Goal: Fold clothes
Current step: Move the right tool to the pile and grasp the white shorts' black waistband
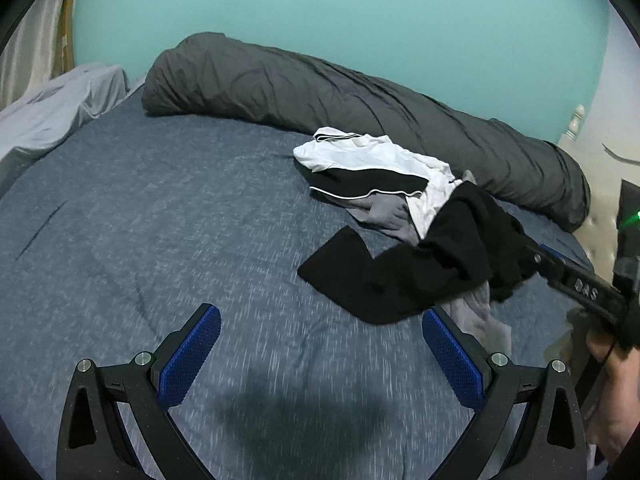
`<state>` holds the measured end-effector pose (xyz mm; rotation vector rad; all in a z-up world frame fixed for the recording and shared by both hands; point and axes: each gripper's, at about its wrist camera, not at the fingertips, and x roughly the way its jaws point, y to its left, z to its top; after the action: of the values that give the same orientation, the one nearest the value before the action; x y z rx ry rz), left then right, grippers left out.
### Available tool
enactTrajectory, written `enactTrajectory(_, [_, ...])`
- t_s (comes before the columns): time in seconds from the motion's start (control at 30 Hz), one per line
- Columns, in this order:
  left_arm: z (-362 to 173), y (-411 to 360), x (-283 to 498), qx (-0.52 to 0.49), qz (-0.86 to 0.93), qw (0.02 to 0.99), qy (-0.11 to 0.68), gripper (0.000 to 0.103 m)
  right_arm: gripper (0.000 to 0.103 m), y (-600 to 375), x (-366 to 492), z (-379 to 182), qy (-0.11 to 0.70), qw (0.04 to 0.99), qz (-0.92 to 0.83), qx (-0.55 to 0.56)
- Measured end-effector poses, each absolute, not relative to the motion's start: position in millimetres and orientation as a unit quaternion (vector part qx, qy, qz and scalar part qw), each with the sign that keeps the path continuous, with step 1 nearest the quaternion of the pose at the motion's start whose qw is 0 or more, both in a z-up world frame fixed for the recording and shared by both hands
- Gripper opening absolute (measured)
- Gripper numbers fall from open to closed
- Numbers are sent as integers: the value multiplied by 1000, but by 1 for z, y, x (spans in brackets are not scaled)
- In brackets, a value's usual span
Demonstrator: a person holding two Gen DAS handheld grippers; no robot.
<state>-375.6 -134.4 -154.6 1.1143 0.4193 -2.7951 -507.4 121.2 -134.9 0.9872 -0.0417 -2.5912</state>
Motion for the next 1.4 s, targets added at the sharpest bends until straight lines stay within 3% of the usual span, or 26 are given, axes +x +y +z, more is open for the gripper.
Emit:
enactTrajectory(0.07, [-159, -138, -390, 372, -916, 54, 142, 103, 93, 116, -529, -138, -17, 188, -915, 357])
enactTrajectory(0.73, [-211, -179, -480, 411, -895, 54, 163, 103, 81, 57, -723, -205, 20, 117, -888, 445])
enactTrajectory(0.8, [-214, -182, -479, 411, -895, 52, 166, 103, 74, 55, -735, -216, 18, 111, -882, 457])
enactTrajectory(0.9, [-218, -183, -477, 412, -895, 48, 164, 103, 54, 54, -748, -227, 18, 100, -879, 466])
enactTrajectory(1.03, [-218, -186, -473, 409, -897, 47, 161, 103, 3, 55, -748, -226, 20, 102, -887, 450])
enactTrajectory(1.4, [-210, -173, -447, 403, -900, 41, 159, 103, 2, 76, -702, -184, 16, 162, -906, 391])
